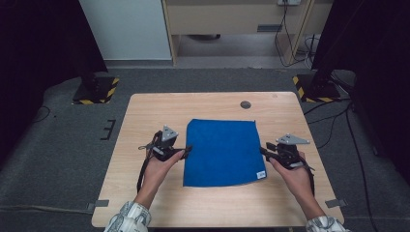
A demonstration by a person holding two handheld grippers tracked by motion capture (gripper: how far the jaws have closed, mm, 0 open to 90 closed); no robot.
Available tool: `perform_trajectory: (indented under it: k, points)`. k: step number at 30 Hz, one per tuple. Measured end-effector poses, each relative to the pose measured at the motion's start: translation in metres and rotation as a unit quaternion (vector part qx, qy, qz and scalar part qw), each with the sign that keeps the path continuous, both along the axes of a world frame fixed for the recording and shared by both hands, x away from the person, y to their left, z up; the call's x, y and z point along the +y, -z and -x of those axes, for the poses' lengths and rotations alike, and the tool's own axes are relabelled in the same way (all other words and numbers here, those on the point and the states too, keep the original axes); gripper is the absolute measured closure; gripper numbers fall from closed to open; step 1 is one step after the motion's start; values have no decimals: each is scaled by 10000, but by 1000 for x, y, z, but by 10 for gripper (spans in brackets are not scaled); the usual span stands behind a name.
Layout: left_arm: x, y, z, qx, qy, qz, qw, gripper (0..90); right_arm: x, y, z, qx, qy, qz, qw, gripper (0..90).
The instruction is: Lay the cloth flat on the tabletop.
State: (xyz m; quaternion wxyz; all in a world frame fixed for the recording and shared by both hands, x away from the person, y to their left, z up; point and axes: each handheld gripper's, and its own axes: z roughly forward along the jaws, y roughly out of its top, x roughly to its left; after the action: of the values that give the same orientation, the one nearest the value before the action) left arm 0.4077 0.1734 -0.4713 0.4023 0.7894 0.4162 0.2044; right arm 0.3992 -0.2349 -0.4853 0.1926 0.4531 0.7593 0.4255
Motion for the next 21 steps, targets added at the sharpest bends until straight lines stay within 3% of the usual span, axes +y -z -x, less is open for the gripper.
perform_trajectory:
  k: [6,10,17,21]
  points:
    - [1,24,21,108,120,84,9998,267,-6,19,15,252,-150,-79,9995,613]
    - [-1,38,29,124,196,-33,9997,264,-7,25,21,383,-281,-137,9988,551]
    - [-6,49,39,326,480,-152,9982,259,-6,28,29,609,-437,-175,9970,462]
    - [-11,52,41,334,557,-345,9973,261,-7,31,30,762,-497,-156,9957,428]
